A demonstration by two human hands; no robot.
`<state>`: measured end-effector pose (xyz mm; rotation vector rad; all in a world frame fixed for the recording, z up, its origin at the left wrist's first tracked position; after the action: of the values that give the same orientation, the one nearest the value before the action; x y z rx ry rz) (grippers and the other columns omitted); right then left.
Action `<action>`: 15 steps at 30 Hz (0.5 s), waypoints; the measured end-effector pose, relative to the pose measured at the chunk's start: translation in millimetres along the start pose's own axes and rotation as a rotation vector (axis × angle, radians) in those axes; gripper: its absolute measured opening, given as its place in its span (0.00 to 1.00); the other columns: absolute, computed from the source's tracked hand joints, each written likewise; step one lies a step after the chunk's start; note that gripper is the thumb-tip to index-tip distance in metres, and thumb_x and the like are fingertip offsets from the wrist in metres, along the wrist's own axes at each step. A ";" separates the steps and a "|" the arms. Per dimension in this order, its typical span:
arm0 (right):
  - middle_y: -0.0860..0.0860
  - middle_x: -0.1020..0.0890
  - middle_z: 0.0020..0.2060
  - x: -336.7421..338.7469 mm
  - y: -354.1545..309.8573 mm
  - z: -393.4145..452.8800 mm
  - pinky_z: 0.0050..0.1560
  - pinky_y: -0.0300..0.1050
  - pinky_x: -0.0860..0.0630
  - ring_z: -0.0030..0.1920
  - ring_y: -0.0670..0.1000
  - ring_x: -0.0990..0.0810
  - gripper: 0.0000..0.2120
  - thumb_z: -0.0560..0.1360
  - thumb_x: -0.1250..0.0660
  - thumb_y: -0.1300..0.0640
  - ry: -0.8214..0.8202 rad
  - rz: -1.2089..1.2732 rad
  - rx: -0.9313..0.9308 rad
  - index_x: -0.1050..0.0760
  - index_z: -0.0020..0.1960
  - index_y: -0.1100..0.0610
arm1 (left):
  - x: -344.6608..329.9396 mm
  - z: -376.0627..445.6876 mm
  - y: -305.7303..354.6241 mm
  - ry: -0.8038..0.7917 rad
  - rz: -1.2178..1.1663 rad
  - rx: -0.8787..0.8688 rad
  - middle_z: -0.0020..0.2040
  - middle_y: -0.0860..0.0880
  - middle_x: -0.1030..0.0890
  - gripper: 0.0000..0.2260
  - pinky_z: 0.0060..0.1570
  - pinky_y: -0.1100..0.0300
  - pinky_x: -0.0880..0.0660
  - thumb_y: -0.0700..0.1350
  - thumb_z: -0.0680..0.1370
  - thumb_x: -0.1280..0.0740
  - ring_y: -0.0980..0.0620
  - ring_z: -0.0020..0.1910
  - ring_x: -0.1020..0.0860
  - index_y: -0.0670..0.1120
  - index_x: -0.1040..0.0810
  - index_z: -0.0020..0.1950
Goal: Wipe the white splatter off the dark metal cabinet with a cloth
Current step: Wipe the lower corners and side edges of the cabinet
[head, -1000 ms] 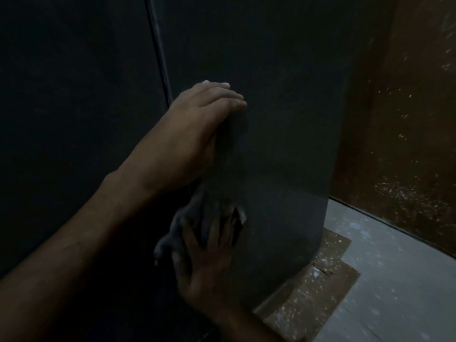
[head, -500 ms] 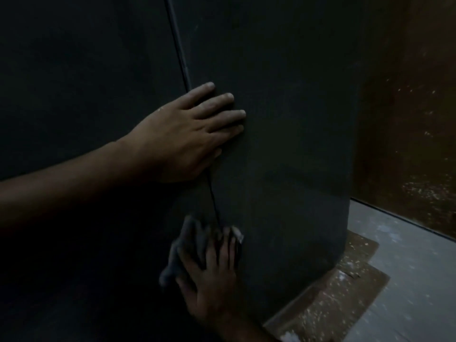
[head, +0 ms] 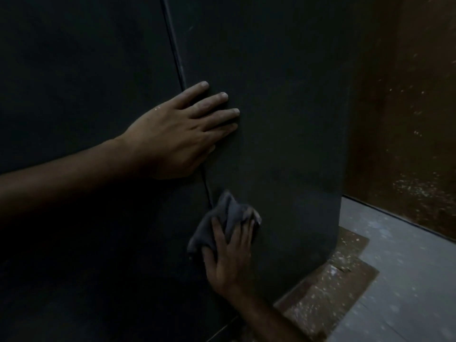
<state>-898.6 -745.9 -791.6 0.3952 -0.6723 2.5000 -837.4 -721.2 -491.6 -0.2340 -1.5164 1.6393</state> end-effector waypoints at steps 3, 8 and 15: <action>0.67 0.42 0.79 -14.9 82.5 -40.5 0.75 0.66 0.35 0.75 0.71 0.37 0.30 0.86 0.59 0.40 -0.089 -0.079 -0.279 0.53 0.85 0.50 | 2.0 0.4 1.3 0.004 -0.004 0.007 0.82 0.44 0.36 0.27 0.81 0.37 0.49 0.54 0.86 0.52 0.40 0.83 0.42 0.45 0.36 0.82; 0.69 0.36 0.76 9.0 83.8 60.3 0.74 0.63 0.38 0.73 0.70 0.33 0.35 0.84 0.57 0.35 0.356 0.193 -0.879 0.43 0.83 0.54 | 3.0 1.3 2.4 0.006 -0.010 0.002 0.82 0.44 0.36 0.27 0.81 0.36 0.49 0.54 0.85 0.53 0.39 0.82 0.42 0.45 0.35 0.82; 0.63 0.48 0.81 5.8 38.1 5.2 0.77 0.69 0.41 0.81 0.67 0.49 0.31 0.85 0.51 0.37 0.004 0.063 -0.099 0.55 0.84 0.44 | -1.3 2.3 12.3 0.032 -0.098 0.105 0.81 0.42 0.34 0.28 0.81 0.35 0.49 0.54 0.84 0.49 0.39 0.82 0.41 0.44 0.32 0.80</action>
<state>-923.5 -774.7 -799.6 0.3373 -0.8145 2.5131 -843.8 -722.3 -502.5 -0.1261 -1.3924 1.6240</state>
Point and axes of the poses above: each hand's wrist, its own z-axis towards the middle knuckle, its own x-axis out of the back of the hand, y = z × x, the point moved 4 cm from there along z, towards the middle knuckle
